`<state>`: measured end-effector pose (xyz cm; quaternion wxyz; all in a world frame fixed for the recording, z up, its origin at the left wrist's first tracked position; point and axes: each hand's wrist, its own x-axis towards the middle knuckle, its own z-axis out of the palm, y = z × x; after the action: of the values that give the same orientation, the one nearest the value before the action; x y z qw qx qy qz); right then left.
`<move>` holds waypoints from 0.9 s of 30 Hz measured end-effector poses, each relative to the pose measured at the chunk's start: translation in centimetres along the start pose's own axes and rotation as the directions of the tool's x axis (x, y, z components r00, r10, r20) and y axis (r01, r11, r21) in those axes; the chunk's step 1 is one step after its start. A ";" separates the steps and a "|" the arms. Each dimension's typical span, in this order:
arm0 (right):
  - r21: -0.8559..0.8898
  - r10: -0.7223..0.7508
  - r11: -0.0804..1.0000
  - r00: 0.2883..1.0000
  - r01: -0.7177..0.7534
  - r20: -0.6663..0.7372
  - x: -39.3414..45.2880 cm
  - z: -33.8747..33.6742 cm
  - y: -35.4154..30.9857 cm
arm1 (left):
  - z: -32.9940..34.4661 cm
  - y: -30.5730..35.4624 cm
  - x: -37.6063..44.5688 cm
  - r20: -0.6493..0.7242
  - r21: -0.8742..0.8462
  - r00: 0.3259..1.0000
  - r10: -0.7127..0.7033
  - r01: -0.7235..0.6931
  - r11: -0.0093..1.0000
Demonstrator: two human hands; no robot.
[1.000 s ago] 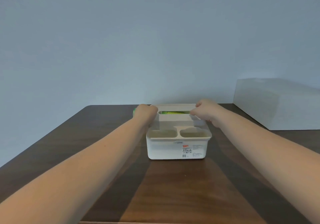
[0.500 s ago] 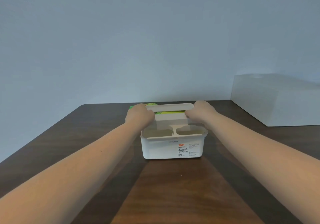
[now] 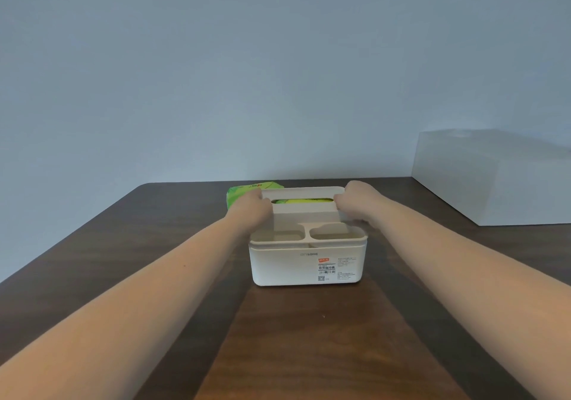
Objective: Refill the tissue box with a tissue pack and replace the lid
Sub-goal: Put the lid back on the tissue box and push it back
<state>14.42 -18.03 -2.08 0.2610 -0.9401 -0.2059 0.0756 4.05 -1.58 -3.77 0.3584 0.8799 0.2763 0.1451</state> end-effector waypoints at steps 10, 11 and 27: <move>0.032 0.086 0.996 0.996 -0.087 0.034 -0.3 -0.2 0.5 | -0.3 0.0 -0.2 0.012 0.028 1.000 0.010 -0.010 1.000; 0.128 0.049 0.990 0.998 -0.052 0.032 -0.2 -0.1 1.2 | -0.1 -0.2 -0.5 0.005 -0.006 1.000 0.001 -0.001 1.000; 0.394 -0.047 0.917 0.961 -0.068 0.274 -5.6 -1.0 5.8 | -0.9 -5.6 -4.9 0.136 -0.342 0.989 -0.054 0.098 0.935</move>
<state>11.64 -25.43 -4.05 0.4154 -0.8481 -0.2155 0.2485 -2.39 -0.70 -7.40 0.5300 0.7987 0.2572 0.1225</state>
